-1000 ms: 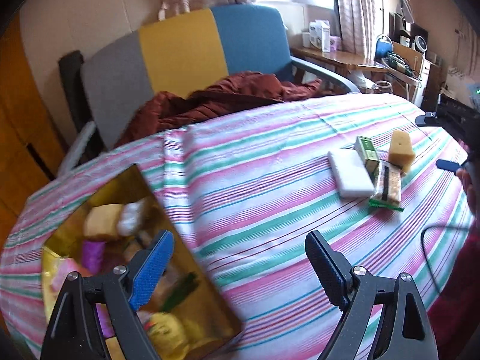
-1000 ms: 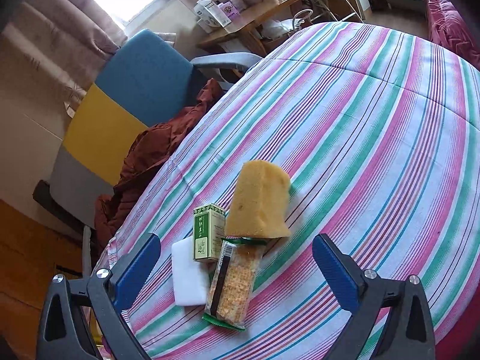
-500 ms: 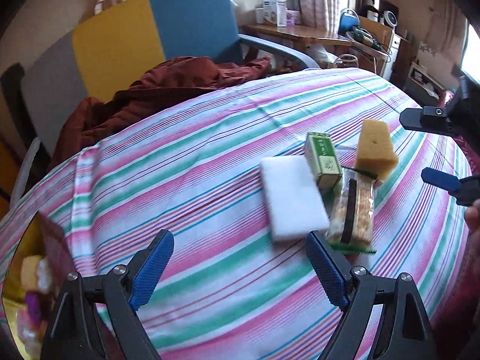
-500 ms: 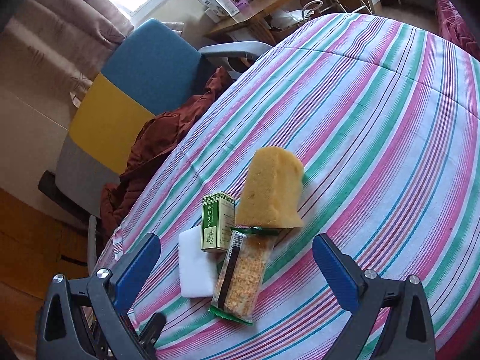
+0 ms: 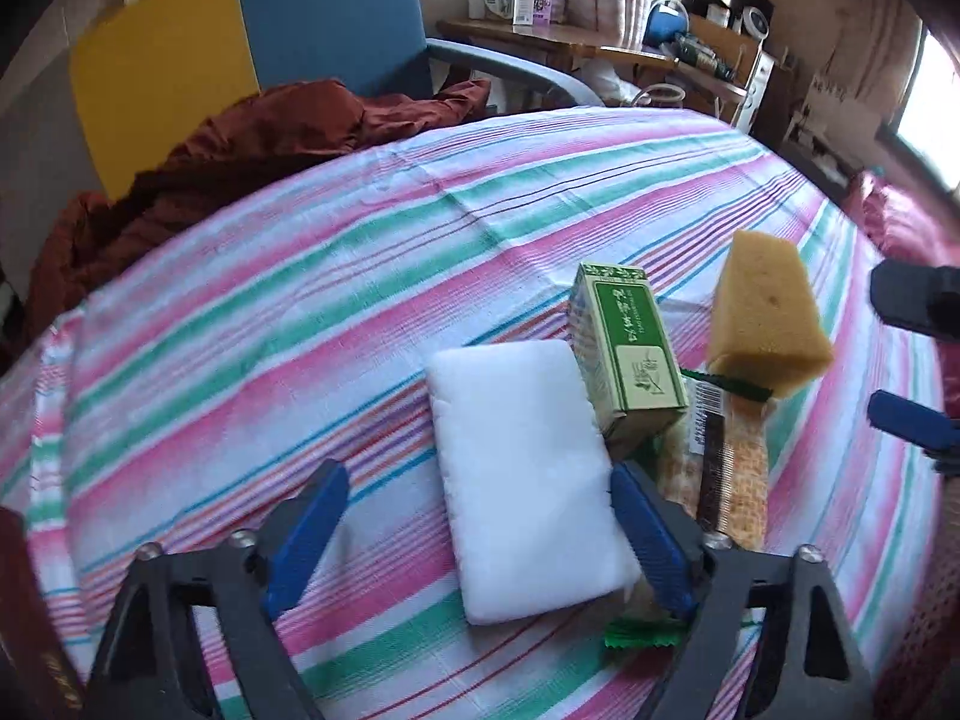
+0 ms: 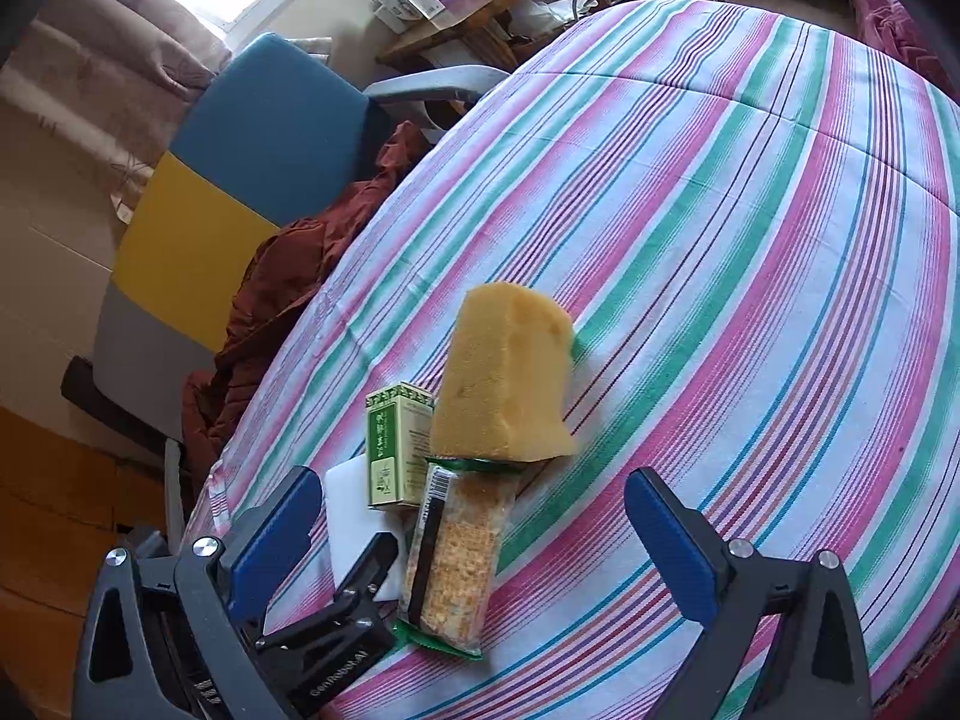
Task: Organize objects
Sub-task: 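Grasp the white sponge with the left tool while the right tool grasps the yellow sponge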
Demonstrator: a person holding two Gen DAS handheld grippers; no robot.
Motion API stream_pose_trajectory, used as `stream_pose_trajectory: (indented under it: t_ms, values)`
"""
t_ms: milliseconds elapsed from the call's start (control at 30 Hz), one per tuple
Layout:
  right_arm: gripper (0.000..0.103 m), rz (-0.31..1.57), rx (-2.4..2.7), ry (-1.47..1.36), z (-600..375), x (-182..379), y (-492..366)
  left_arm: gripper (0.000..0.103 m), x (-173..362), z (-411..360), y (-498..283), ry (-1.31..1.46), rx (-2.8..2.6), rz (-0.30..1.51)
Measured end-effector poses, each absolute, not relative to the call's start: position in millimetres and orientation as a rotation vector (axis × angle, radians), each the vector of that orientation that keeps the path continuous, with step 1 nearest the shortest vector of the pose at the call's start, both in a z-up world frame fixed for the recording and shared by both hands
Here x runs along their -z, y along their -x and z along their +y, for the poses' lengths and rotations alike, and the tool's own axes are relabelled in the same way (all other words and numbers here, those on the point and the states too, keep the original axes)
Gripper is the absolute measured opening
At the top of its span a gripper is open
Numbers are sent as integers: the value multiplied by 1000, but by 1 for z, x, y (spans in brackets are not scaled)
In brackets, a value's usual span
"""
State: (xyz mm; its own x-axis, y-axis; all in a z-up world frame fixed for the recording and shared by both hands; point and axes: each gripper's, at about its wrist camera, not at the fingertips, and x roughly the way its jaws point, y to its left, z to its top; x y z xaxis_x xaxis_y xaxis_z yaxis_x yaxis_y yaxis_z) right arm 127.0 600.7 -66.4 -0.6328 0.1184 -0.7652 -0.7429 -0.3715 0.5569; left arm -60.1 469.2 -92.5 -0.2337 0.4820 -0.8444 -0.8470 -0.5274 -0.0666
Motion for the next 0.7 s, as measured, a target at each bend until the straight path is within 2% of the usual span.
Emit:
stream_pose_trajectory:
  t_ms: [67,133,400,567,700]
  values:
    - [103,1280,-2037,880,600,68,-125,61,92,462,55,1078,-1845,464]
    - [103,1260,-2035,892,599,68,-124,52,89,456,47,1070,-1840,434]
    - [101,1178,-2023,949,595,69,-118,51,88,400,37,1125,-1903,324]
    - [100,1137,-2019,967,593,68,-116,52,92,364,23,1087,-1965,307]
    - [100,1096,-2000,997,591,70,-114,54,96,366,22,1052,-1971,318]
